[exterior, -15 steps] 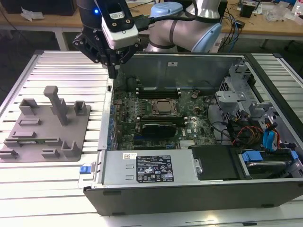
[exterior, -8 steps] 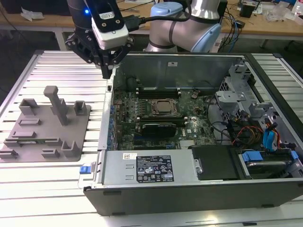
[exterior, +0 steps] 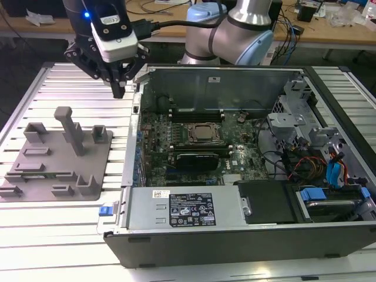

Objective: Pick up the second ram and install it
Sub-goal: 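Reach for the second ram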

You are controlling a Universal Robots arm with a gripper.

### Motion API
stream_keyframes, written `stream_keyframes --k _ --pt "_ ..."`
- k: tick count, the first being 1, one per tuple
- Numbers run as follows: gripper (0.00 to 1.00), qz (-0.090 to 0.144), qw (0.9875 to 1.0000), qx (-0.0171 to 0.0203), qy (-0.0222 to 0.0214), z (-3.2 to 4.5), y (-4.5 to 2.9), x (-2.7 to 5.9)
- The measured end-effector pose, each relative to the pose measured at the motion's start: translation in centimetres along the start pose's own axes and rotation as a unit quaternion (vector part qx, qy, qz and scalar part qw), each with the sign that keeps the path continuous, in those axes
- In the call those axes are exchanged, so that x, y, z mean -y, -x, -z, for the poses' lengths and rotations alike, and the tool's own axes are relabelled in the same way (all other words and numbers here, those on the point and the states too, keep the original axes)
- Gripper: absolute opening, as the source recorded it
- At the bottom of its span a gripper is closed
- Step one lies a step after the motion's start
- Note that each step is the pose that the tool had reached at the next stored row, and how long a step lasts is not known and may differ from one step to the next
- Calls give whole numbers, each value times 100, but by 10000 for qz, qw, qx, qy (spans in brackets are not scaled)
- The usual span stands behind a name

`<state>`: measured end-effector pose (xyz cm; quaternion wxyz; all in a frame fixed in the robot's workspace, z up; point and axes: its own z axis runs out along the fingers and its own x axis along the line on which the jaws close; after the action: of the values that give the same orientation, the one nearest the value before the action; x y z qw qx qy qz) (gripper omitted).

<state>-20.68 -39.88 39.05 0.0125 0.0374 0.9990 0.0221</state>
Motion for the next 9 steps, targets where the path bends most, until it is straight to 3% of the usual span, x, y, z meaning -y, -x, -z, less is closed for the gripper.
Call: stream_keyframes --k 7,9 --pt "8 0 10000 0 0 -4 -170 13" --pt "8 0 10000 0 0 -5 -261 20"
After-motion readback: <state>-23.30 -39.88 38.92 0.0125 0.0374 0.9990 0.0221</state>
